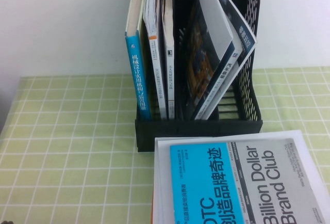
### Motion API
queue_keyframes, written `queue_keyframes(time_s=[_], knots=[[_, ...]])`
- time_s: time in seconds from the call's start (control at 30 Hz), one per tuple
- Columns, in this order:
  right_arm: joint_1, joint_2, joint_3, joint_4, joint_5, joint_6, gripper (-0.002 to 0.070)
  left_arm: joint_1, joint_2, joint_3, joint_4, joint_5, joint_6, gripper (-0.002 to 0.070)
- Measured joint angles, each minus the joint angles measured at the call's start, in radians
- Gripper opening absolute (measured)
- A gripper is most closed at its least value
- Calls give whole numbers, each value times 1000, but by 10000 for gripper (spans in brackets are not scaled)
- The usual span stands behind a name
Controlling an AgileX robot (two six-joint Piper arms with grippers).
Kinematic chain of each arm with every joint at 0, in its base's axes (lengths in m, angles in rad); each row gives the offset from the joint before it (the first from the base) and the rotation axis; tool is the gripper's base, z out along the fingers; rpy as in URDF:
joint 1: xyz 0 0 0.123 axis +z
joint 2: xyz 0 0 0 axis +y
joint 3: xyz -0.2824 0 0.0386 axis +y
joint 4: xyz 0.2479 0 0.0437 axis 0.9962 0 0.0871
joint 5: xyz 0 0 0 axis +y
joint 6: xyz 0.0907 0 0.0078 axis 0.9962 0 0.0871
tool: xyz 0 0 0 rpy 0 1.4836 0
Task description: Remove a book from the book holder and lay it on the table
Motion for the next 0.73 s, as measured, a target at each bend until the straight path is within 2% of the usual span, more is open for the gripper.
queue_keyframes(time_s=[0.73], knots=[[20,0,0,-3,0,31,4,0,0,0,0,0,9,-2]])
